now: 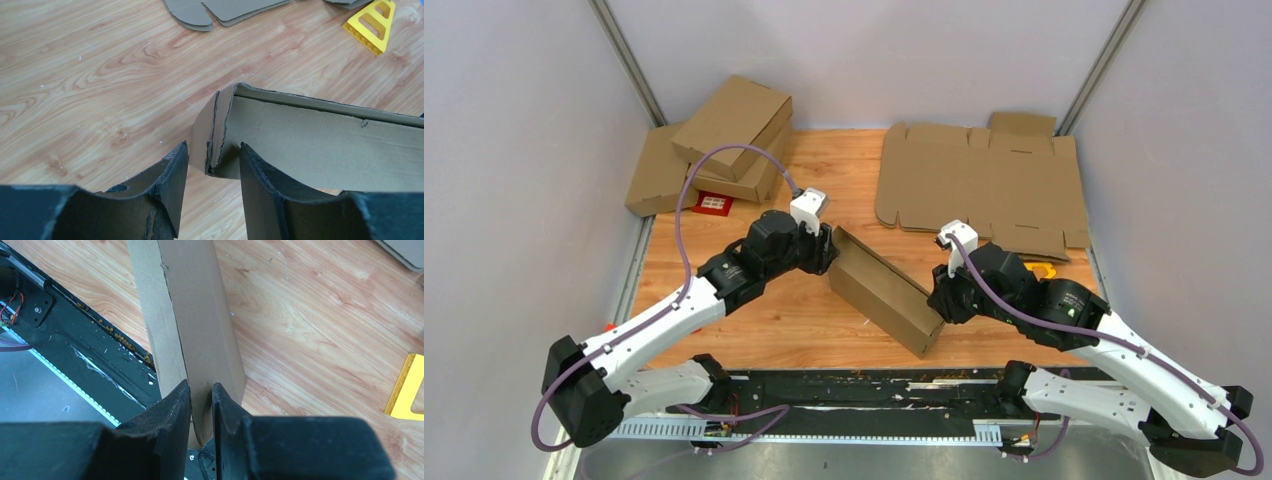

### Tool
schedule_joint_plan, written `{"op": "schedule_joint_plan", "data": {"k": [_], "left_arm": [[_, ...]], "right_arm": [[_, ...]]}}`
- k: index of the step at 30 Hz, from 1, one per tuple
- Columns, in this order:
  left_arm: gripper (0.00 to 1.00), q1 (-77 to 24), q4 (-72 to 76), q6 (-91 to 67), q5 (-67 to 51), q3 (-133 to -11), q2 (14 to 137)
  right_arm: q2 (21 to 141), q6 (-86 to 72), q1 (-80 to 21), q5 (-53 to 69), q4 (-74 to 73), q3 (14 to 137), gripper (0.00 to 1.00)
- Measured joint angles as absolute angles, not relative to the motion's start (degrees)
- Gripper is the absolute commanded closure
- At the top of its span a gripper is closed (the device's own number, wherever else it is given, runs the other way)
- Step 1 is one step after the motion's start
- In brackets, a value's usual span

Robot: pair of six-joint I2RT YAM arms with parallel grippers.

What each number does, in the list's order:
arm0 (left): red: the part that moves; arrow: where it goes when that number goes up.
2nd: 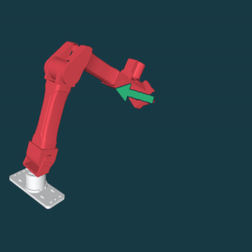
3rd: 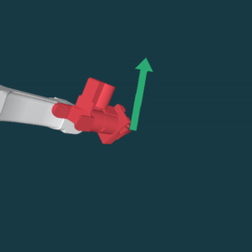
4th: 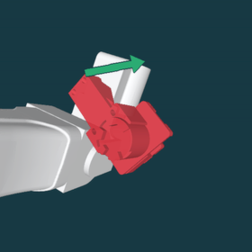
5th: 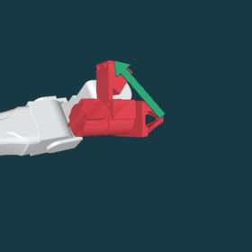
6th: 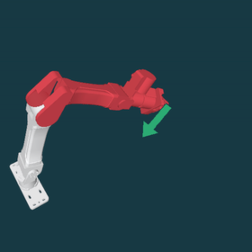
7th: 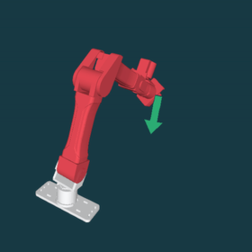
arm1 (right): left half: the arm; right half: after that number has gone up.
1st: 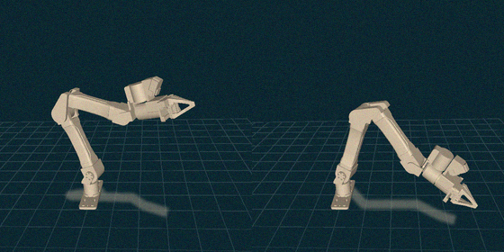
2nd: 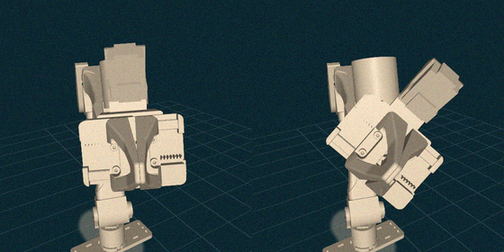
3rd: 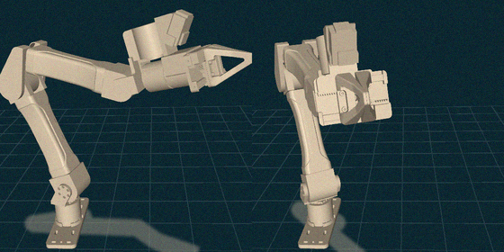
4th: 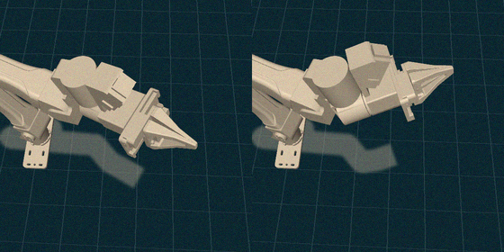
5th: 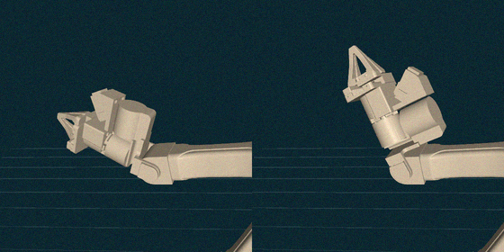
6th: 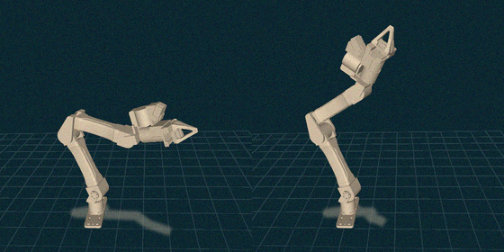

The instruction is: Fold the paper box

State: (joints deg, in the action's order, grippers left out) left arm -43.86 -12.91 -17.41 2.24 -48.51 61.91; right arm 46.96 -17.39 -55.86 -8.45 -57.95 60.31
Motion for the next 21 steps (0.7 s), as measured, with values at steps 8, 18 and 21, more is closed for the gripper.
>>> {"op": "schedule_joint_plan", "data": {"k": [8, 18, 21], "left_arm": [[0.55, -43.86, -13.91, -16.19, 3.07, -51.24, 61.65], [0.69, -43.86, -14.2, -15.2, 3.2, -55.05, 62.92], [0.8, -43.86, -14.44, -14.83, 3.33, -55.05, 63.7]], "right_arm": [[47.03, -17.23, -55.86, -8.12, -57.93, 60.31, 0.79], [47.07, -17.21, -55.86, -7.51, -57.91, 60.31, 0.79], [47.07, -17.21, -55.86, -7.38, -57.91, 60.31, 0.79]]}}
